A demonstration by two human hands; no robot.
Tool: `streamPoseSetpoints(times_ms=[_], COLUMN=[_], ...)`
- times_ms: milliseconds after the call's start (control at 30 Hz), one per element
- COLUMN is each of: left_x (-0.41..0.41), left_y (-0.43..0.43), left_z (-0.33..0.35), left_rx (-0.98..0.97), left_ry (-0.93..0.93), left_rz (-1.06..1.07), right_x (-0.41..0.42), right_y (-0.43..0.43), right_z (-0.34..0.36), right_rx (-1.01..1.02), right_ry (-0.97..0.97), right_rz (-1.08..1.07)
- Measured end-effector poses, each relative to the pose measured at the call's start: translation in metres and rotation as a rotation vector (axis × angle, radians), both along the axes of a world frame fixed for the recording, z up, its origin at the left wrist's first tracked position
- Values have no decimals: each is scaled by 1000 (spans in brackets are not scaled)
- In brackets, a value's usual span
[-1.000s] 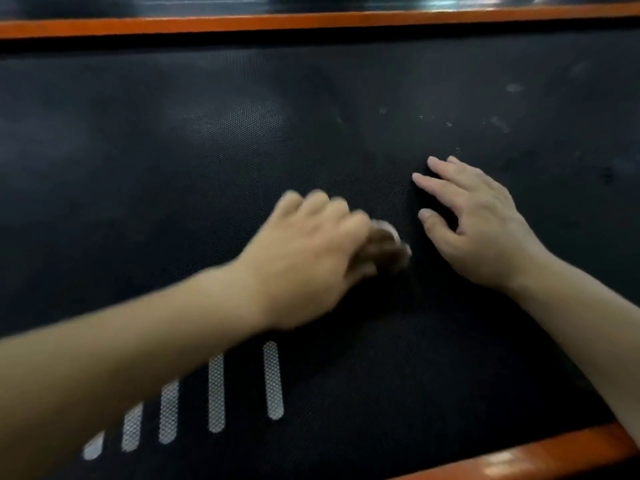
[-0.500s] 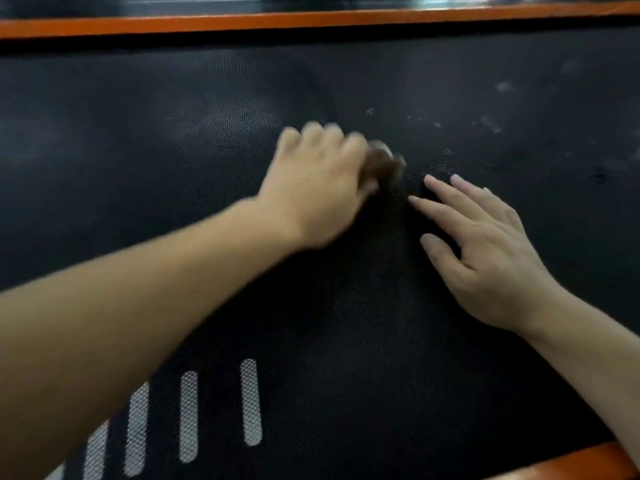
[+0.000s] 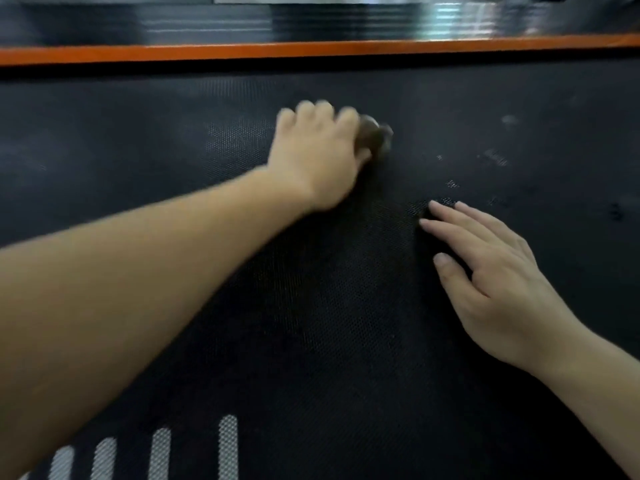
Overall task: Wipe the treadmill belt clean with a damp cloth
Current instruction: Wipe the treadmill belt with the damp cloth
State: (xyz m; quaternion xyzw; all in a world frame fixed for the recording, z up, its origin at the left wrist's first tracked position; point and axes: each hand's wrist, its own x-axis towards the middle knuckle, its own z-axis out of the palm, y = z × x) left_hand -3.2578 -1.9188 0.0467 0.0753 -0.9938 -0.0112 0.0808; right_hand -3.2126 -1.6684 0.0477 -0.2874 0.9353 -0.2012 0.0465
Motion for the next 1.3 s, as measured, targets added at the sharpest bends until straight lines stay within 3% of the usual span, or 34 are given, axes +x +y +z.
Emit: streamPoseSetpoints(times_ms=[100,300,433,600,700,833,933,1033,1167,1300], left_x=[-27,35,-36,-91,-76,-59,-89,-107,-91,-18], left_y=[-15,21,-22,-70,-44,-27,-51,-59,-36,19], left_z=[2,-13,3,12,6,0,8,9,8,3], left_rx=[122,120,-19,74,149,86,-28,37,156,177], left_ry=[-20,159,23,-66,-8,32,-9,-7,-18,6], left_rz=[144,-158,106,430,318,48,238,401,230,-145], right_x=[2,-11,-36,-35,-36,-37,-37,-37,-37,-45], right_y=[1,-5,-3,-2,0,0,1,2,2,8], right_z=[1,15,19,8,6,4,2,0,-4,-3], right_rx=[15,170,265,243,242,232,232,207,140,-281], right_ry=[-3,-60,-48,-15,9,23,33,53,97,-37], right_rz=[15,87,170,191,188,190,197,197,209,10])
